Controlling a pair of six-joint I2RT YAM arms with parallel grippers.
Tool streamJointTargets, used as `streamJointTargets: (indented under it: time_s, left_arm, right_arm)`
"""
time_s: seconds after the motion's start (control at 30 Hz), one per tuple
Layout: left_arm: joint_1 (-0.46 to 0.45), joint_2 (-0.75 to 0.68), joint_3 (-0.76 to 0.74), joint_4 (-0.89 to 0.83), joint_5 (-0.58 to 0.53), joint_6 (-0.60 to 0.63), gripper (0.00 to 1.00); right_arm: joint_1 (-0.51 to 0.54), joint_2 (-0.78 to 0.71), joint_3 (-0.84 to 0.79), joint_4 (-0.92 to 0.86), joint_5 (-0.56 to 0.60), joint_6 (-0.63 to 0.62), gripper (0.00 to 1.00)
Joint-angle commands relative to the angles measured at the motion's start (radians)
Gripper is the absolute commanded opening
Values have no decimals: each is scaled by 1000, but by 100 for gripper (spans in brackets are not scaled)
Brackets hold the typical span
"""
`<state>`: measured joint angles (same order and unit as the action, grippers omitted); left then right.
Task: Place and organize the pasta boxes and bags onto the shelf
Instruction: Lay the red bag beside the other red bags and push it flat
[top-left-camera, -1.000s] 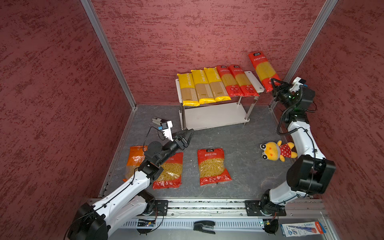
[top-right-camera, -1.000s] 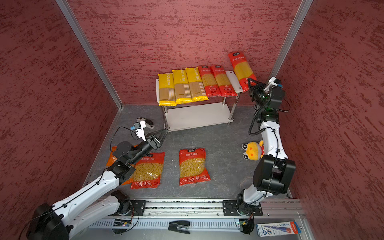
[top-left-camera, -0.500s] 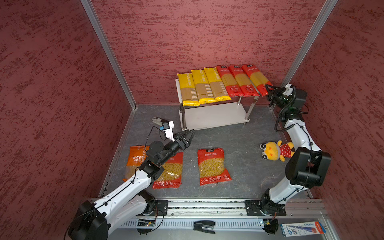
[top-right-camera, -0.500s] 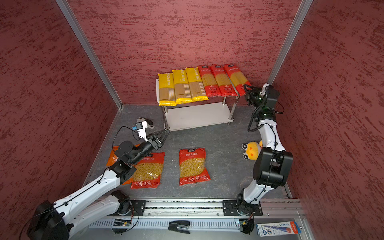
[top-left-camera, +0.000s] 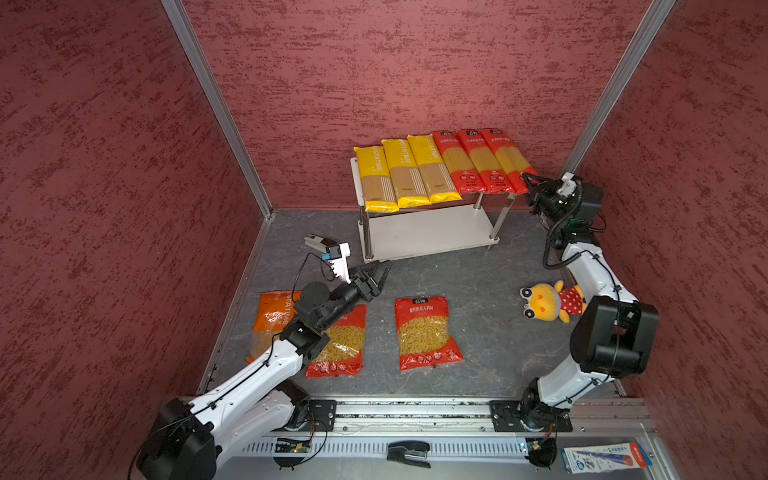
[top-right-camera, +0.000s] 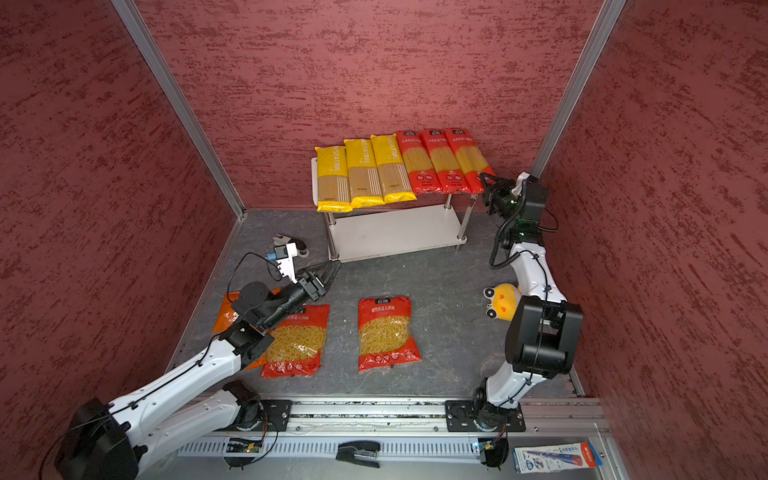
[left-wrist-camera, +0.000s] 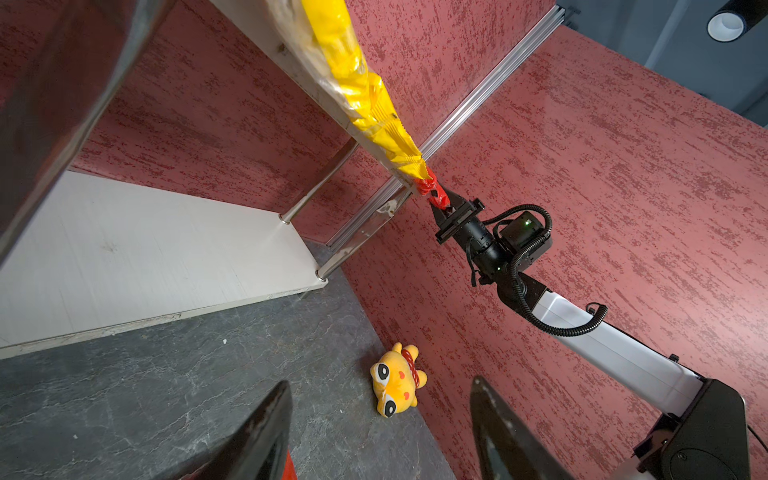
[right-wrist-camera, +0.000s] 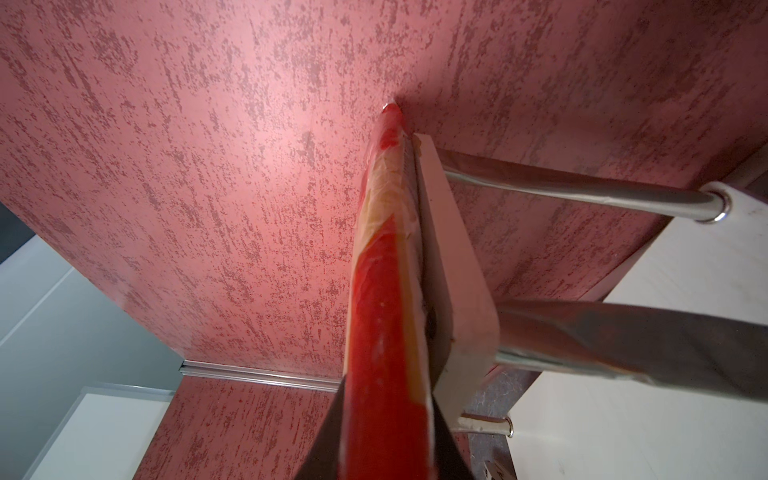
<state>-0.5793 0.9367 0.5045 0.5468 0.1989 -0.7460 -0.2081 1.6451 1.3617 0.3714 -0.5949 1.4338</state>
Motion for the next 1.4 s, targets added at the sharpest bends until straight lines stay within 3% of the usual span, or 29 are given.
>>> streamJointTargets:
  time_s: [0.0, 0.33, 0.5, 0.6, 1.07, 1.37]
  left_arm:
    - [-8, 4, 5, 21, -15, 16, 67]
    - [-13, -10, -3, 10, -24, 18, 67]
    - [-14, -1, 3, 16, -22, 19, 67]
    - [-14, 8, 5, 20, -19, 18, 67]
    - [-22, 21, 7, 32, -22, 19, 67]
    - [-24, 1, 8, 3, -30, 34, 67]
  right_arm:
    - [40, -73, 5, 110, -77, 11, 0]
    - [33, -57, 19, 53, -86, -11, 0]
    - [32, -59, 22, 24, -90, -24, 11]
    - [32, -57, 29, 7, -102, -35, 0]
    - [54, -47, 31, -34, -152, -29, 1]
    - [50, -86, -16, -54, -121, -54, 52]
